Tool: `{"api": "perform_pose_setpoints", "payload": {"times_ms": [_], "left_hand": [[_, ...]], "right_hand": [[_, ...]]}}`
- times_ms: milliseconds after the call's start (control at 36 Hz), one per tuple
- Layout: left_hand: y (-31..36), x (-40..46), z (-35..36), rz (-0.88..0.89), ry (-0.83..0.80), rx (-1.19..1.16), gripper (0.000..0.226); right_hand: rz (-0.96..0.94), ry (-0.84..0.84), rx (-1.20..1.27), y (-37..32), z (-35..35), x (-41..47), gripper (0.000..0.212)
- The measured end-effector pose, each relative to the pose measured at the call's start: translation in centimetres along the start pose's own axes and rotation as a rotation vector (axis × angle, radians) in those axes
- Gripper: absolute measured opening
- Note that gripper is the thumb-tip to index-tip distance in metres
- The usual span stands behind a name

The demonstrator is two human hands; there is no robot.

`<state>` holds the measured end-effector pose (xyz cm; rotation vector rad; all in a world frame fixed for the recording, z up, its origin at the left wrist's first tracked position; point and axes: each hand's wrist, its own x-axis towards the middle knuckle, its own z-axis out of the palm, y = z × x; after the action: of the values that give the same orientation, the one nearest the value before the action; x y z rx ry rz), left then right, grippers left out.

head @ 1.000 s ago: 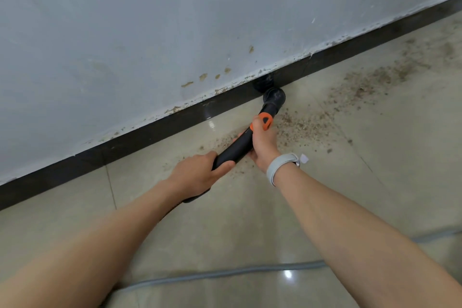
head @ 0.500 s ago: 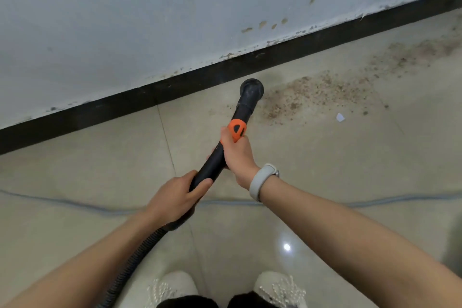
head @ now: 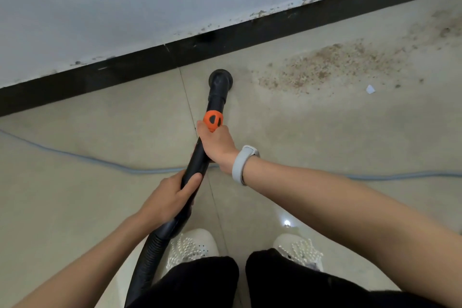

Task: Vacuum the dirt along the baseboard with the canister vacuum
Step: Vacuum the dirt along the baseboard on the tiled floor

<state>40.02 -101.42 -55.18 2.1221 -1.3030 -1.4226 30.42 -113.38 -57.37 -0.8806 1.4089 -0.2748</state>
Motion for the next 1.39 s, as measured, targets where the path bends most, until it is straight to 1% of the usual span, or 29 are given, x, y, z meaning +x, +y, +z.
{"api": "perform_pose_setpoints", "payload": {"times_ms": [83, 111, 167, 222, 250, 306, 389, 528, 583, 750, 833, 944, 1111, 1222, 1333, 1389], "left_hand": [[0.5, 0.6, 0.4, 0.023, -0.038, 0.036, 0.045], [0.8, 0.9, 0.5, 0.026, -0.045, 0.044, 0.048], [1.6, 1.7, 0.6, 0.030, -0.064, 0.057, 0.051], [2.4, 2.5, 0.8, 0.040, -0.073, 0.080, 0.041], [2.8, 2.9, 0.9, 0.049, -0.077, 0.092, 0.039], [3.5, 3.5, 1.1, 0.067, -0.093, 0.112, 0.040], [4.2, 4.3, 1.4, 0.094, -0.115, 0.141, 0.041], [5.7, 5.6, 2.1, 0.129, -0.132, 0.194, 0.042], [6.2, 6.1, 2.4, 0.138, -0.145, 0.202, 0.042], [8.2, 7.7, 3.1, 0.161, -0.172, 0.247, 0.041], [9.2, 8.6, 3.4, 0.160, -0.193, 0.259, 0.046], [10.9, 9.9, 4.0, 0.165, -0.240, 0.218, 0.050], [13.5, 12.0, 4.8, 0.192, -0.249, 0.242, 0.055], [15.4, 13.2, 5.4, 0.237, -0.253, 0.290, 0.049], [17.3, 14.7, 5.9, 0.300, -0.292, 0.401, 0.033], [18.4, 15.6, 6.4, 0.331, -0.315, 0.425, 0.030]], "right_hand": [[0.036, 0.031, 0.019, 0.2, -1.2, -0.1, 0.040], [0.041, 0.041, 0.039, 0.0, -1.6, -0.1, 0.047], [0.055, 0.063, 0.089, -0.7, -2.1, -0.1, 0.070], [0.067, 0.086, 0.145, -1.0, -2.7, 0.5, 0.091], [0.072, 0.093, 0.155, -0.9, -3.0, 0.9, 0.094], [0.073, 0.098, 0.171, -1.2, -3.9, 1.2, 0.089], [0.092, 0.116, 0.202, -1.7, -5.4, 0.9, 0.075], [0.085, 0.137, 0.242, -2.0, -7.8, 0.8, 0.036], [0.087, 0.136, 0.280, -2.1, -8.8, 1.0, 0.029], [0.090, 0.162, 0.350, -2.8, -11.4, 1.3, 0.028], [0.082, 0.185, 0.349, -3.1, -12.6, 1.8, 0.028], [0.075, 0.212, 0.389, -3.6, -14.5, 2.2, 0.026], [0.056, 0.263, 0.449, -4.2, -17.6, 3.5, 0.024], [0.054, 0.313, 0.484, -4.5, -20.0, 4.7, 0.023], [0.067, 0.365, 0.509, -4.9, -22.7, 5.8, 0.021], [0.064, 0.396, 0.511, -5.1, -24.3, 6.4, 0.025]]}}
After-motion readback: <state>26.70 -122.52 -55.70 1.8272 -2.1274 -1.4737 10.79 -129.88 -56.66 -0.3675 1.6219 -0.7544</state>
